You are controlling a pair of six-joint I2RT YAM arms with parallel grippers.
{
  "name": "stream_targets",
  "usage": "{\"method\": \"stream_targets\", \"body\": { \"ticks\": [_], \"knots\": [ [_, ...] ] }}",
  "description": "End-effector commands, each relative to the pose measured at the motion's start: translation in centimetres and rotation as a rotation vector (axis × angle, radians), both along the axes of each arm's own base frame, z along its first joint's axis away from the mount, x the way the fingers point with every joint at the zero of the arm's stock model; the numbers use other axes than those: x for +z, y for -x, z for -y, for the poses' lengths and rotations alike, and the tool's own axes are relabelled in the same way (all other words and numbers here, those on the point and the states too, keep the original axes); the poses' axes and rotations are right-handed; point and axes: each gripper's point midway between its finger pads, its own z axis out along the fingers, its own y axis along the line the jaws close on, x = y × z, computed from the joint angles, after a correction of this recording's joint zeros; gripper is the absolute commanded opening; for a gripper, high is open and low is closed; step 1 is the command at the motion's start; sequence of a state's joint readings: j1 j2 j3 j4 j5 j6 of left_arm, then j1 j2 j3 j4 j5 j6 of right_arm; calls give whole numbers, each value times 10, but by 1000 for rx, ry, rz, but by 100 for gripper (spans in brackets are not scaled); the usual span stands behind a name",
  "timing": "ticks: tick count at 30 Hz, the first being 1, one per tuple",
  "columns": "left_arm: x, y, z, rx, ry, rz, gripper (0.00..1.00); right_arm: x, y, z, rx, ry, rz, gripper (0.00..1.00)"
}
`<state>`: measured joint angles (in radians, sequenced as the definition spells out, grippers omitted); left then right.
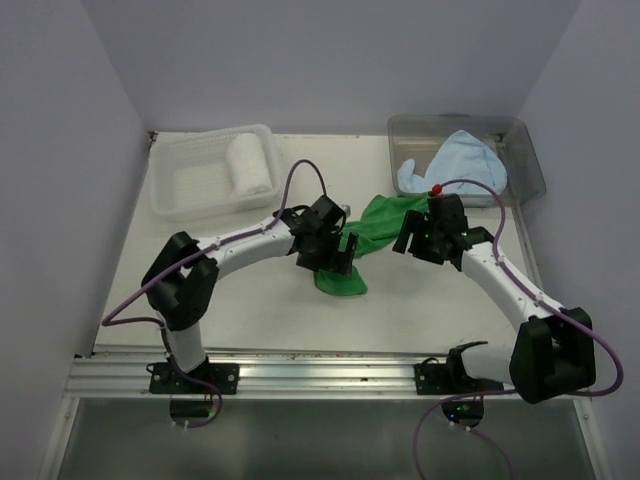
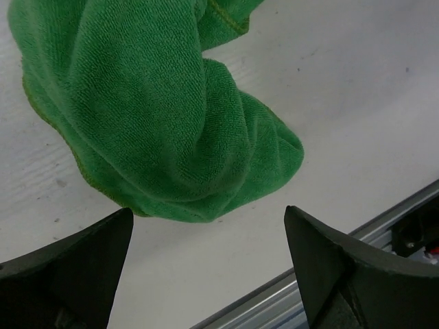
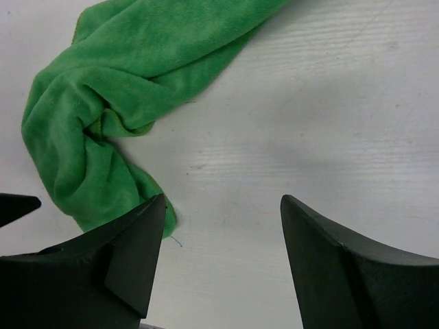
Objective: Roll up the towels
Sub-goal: Flatten the towel
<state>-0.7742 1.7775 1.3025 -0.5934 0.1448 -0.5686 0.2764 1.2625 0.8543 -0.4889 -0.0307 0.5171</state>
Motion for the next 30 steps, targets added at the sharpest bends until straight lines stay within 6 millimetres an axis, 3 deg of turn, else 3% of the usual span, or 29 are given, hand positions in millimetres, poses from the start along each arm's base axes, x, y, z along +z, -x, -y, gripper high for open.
{"method": "stream_targets", "body": {
  "ticks": [1,2,5,6,7,9,12,13,14,16,17,22,25,30],
  "knots": [
    [-8,-20,6,90,-51,81,95,13,-6,14,-48,-32,49,72],
    [-20,-20,8,91,-71,59,93,17,-7,23,-72,-36,58,72],
    [-39,-27,0,139,-167,68,71,22,-11,37,-102,-35,66,72],
    [-33,-31,0,147,-175,81,49,23,-11,40,-107,-32,62,72],
    [-29,-32,-6,155,-198,93,39,23,-11,43,-111,-26,62,72],
    [-3,-37,-12,166,-184,147,17,24,-15,49,-136,-25,70,71],
    [38,-39,-28,179,-122,195,0,26,-29,51,-192,-68,86,70],
    [48,-36,-26,164,-61,185,0,24,-33,51,-207,-85,87,70],
    [64,-40,-40,183,-17,202,0,25,-39,50,-220,-106,94,70],
    [80,-41,-45,173,73,205,0,23,-56,41,-243,-175,111,70],
    [91,-46,-57,198,96,222,0,28,-68,38,-249,-198,143,70],
    [122,-45,-78,222,119,266,0,13,-93,21,-241,-260,110,73],
    [138,-42,-81,218,164,285,0,7,-102,13,-238,-280,109,75],
    [146,-42,-85,214,170,294,0,13,-114,-9,-229,-358,151,75]
  ]
}}
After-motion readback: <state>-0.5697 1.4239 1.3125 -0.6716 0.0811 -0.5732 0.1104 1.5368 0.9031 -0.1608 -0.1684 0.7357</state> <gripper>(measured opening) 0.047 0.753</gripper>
